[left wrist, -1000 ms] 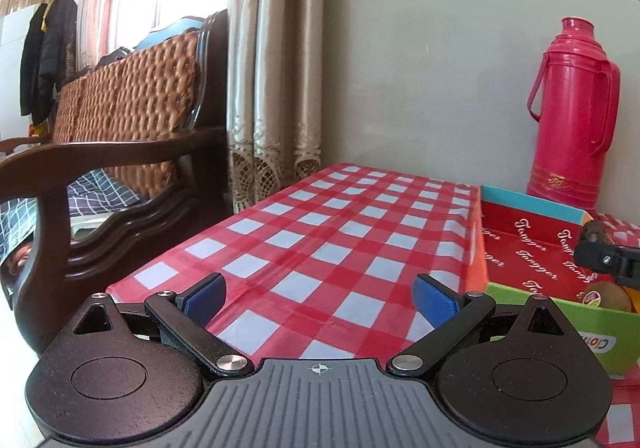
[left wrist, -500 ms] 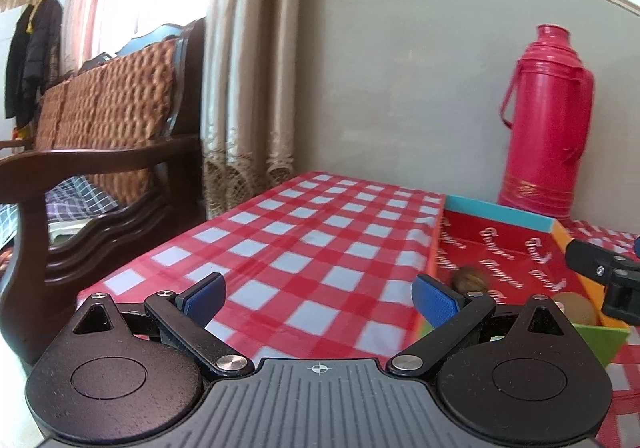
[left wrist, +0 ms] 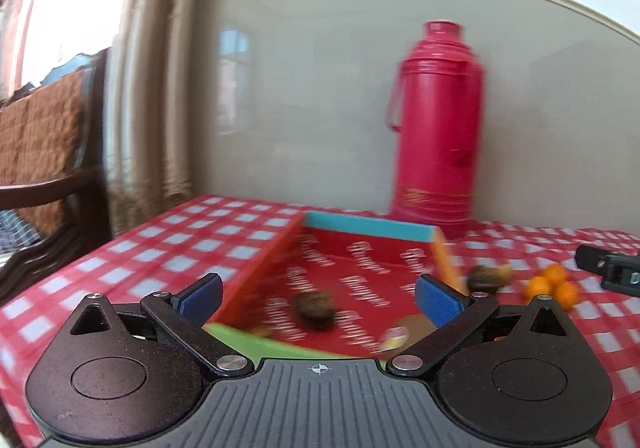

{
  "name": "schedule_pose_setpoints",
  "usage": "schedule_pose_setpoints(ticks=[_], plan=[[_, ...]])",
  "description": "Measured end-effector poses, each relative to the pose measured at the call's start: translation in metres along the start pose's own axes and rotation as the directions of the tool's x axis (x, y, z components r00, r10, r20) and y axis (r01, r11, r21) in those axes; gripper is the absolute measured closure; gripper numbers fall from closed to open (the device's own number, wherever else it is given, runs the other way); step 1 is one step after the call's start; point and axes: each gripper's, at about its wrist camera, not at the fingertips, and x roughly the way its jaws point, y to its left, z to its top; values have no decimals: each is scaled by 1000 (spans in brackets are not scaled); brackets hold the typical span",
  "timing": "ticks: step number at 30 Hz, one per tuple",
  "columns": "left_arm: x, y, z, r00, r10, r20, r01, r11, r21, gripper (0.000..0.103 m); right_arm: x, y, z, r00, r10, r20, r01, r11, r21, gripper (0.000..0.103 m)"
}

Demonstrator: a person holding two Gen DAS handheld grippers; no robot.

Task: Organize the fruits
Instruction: 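Reach the left gripper to the large orange and grasp it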

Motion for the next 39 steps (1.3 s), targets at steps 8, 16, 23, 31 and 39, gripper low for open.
schedule_pose_setpoints(ticks=[8,16,23,31,39], plan=[[5,-72,1,993,-120,12,118,989,87,2,3,-45,-2,996,-83,-21,83,996,20,6],[19,-117,1,980,-189,-62,195,973,123,2,7,-72,-5,991,-125,-56,127,991,43,6],[47,-148,-3,959,-234,-162,256,958,128,2,15,-92,-8,983,-160,-88,166,984,64,6],[79,-172,-11,924,-258,-282,296,950,100,37,22,-106,-11,977,-184,-111,193,979,70,6],[85,-183,-18,911,-261,-320,309,945,108,60,23,-115,-11,973,-196,-121,207,975,86,6]])
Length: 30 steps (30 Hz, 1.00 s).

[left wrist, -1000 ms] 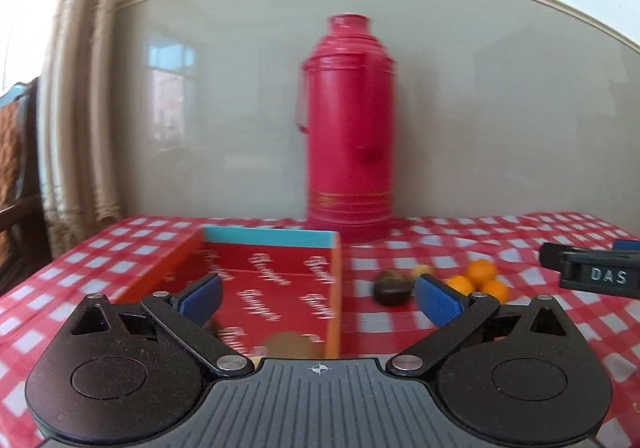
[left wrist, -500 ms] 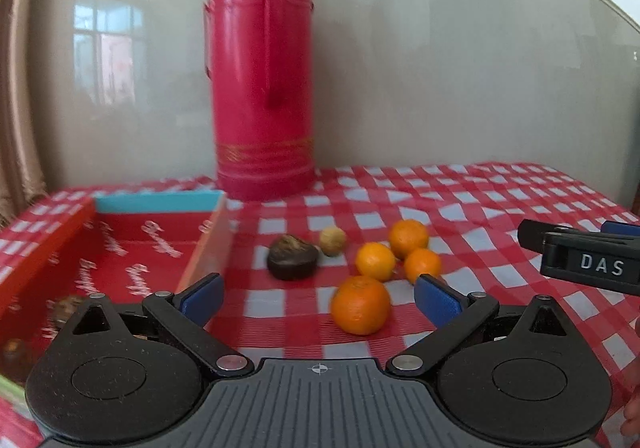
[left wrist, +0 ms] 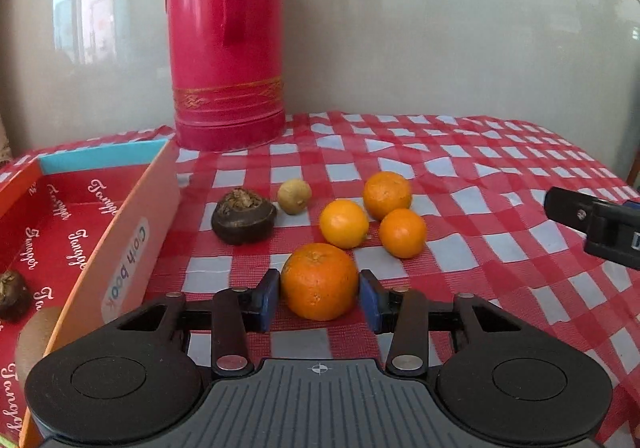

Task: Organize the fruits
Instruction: 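Reach the left gripper to the large orange and grasp it, then carry the large orange into the box and open the left gripper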

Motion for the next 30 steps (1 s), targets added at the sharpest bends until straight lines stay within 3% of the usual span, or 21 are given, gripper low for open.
schedule_pose_setpoints(ticks=[9,17,30], plan=[[-32,10,-2,998,17,66,-18,1000,13,60,-1,1,2,999,32,-16,-30,995,98,6],[-68,44,1,983,74,167,-70,997,-29,60,-2,33,0,996,86,-25,-83,994,77,6],[-86,127,-11,967,206,152,-189,975,-118,60,-5,97,-6,982,184,-44,-183,983,24,6]])
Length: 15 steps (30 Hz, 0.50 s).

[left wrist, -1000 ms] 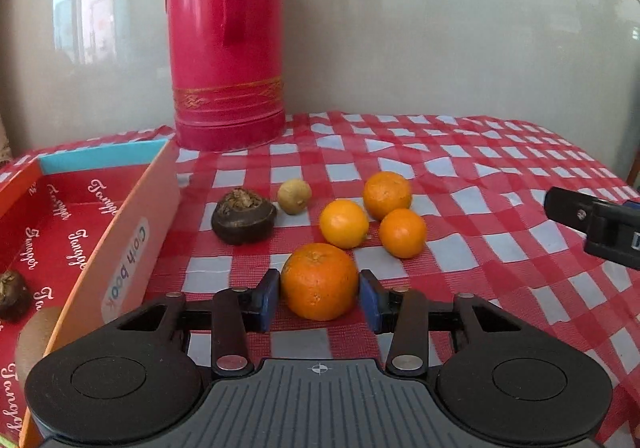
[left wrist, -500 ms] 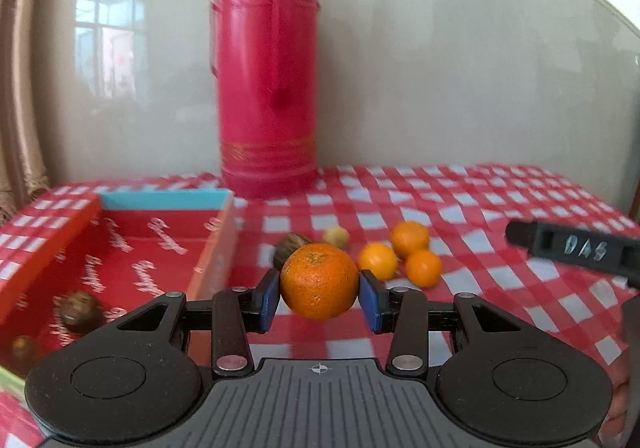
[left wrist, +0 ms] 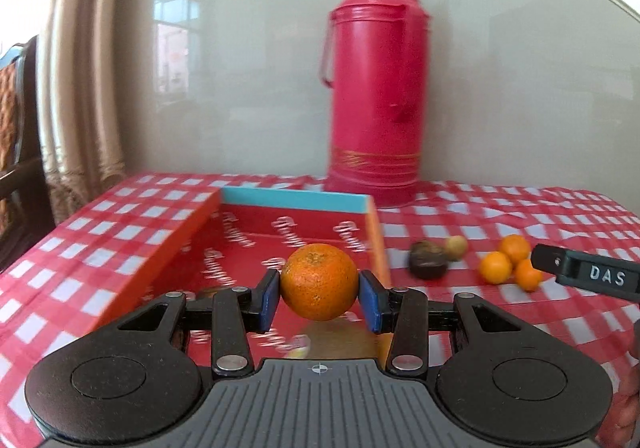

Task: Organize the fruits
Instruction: 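Carry the large orange into the box and open the left gripper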

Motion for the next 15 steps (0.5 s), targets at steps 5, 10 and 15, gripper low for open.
schedule_pose_setpoints(ticks=[5,10,15], plan=[[3,21,-1,999,39,-7,-39,999,-24,60,2,15,-3,1000,15,-6,-15,999,-41,6],[4,30,-4,998,56,-10,-56,997,-43,60,3,16,-3,1000,14,-8,-14,999,-36,6],[4,28,-5,998,55,-14,-55,998,-37,60,1,14,-3,1000,13,-5,-13,999,-41,6]])
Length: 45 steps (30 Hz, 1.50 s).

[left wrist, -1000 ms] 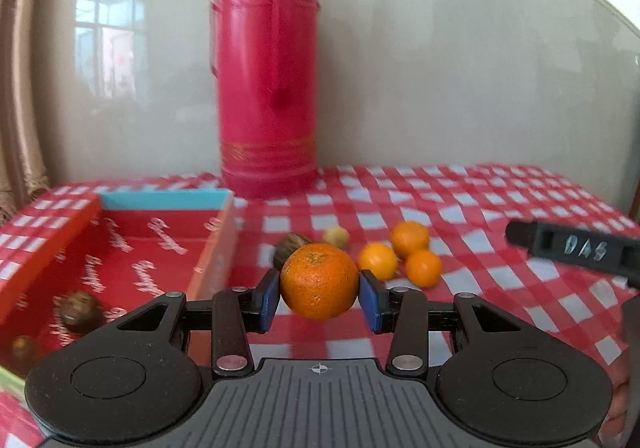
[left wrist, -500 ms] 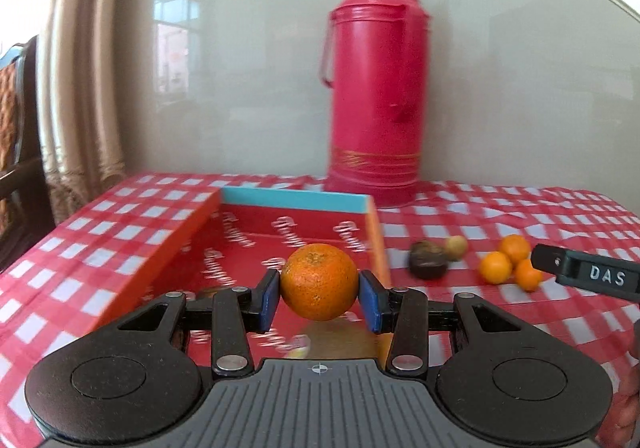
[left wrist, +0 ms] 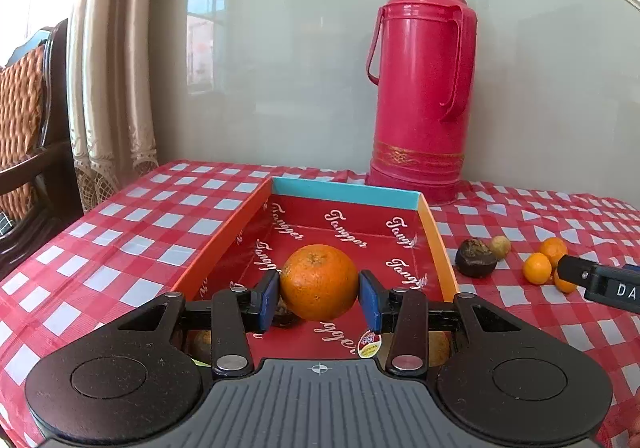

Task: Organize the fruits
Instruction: 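Carry the large orange into the box and open the left gripper, then grasp a small orange with the right gripper and lift it toward the box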

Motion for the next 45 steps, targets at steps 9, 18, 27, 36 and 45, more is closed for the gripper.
schedule_pose_setpoints(ticks=[9,18,27,36,45], plan=[[-8,-10,0,996,62,70,-65,998,28,15,-2,-13,3,1000,-10,3,10,1000,11,6],[-7,-17,2,992,88,94,-93,995,46,0,4,-22,0,999,-3,-52,0,999,-48,6],[-5,-11,0,990,105,94,-108,994,29,0,13,-26,0,996,-41,-75,33,993,-110,6],[-3,13,-1,982,154,107,-148,987,-55,0,26,-35,7,992,-57,-112,44,993,-114,29],[3,26,-1,972,207,109,-202,978,-61,0,41,-30,8,989,-32,-145,15,993,-120,40]])
